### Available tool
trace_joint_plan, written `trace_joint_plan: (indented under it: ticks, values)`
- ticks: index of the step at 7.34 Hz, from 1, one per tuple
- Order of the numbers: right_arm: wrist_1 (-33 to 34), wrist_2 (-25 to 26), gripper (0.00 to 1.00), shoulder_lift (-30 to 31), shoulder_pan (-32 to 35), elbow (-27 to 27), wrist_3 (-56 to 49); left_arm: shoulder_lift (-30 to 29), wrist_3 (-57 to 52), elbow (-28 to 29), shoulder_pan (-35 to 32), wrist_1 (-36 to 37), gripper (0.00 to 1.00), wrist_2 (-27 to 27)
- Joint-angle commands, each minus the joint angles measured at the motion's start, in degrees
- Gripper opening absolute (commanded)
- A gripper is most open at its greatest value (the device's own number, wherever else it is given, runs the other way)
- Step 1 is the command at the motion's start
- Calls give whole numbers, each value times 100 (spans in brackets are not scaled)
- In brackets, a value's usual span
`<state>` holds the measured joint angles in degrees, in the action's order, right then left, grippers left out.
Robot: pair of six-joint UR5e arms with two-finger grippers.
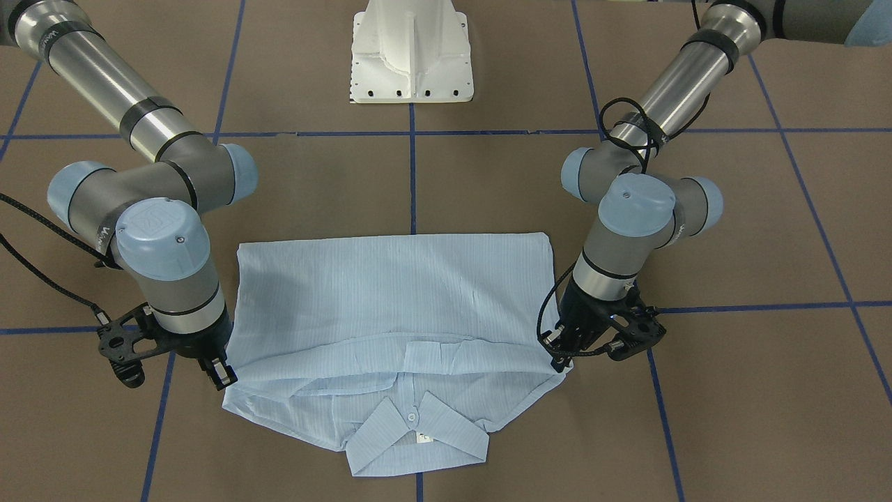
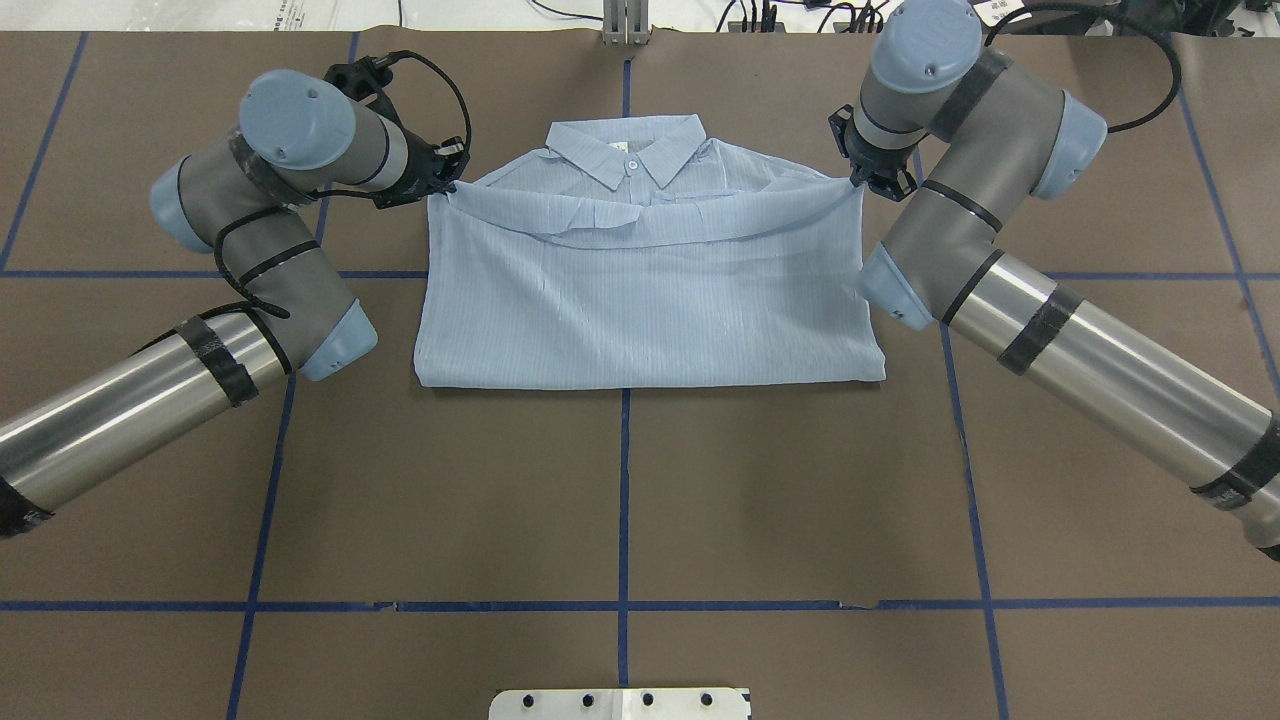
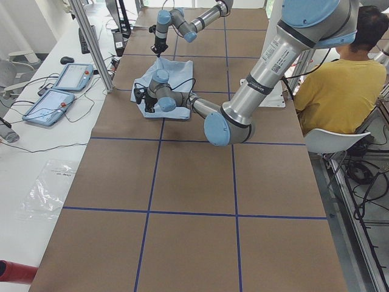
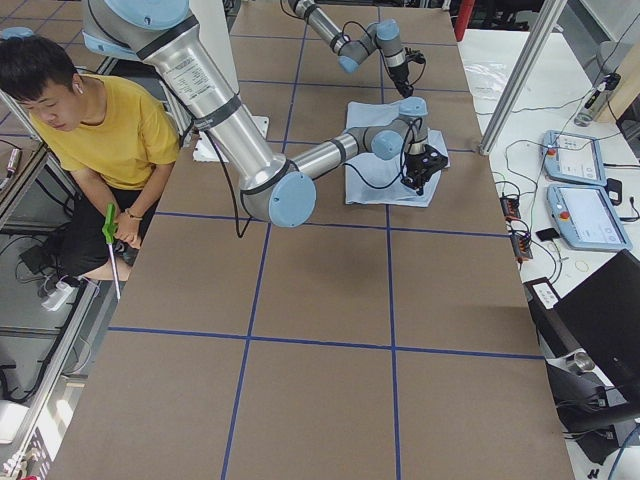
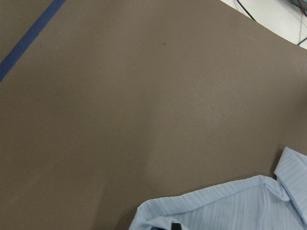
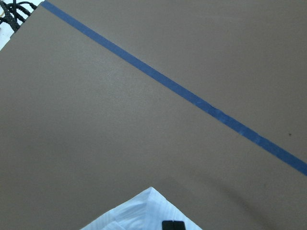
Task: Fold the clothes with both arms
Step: 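Release the hem with both grippers and raise them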
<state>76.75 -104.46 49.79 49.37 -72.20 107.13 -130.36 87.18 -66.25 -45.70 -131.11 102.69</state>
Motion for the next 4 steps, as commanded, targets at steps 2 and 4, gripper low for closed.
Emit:
trace_joint_plan:
  ticks: [2,4]
  values:
    - [-64,14,53,-30,-16,39,-8,2,-8,165,0,-125,24,-4]
    - [-81,14,100,-48,-16,-4,18,2,-8,165,-131,-274,54,23]
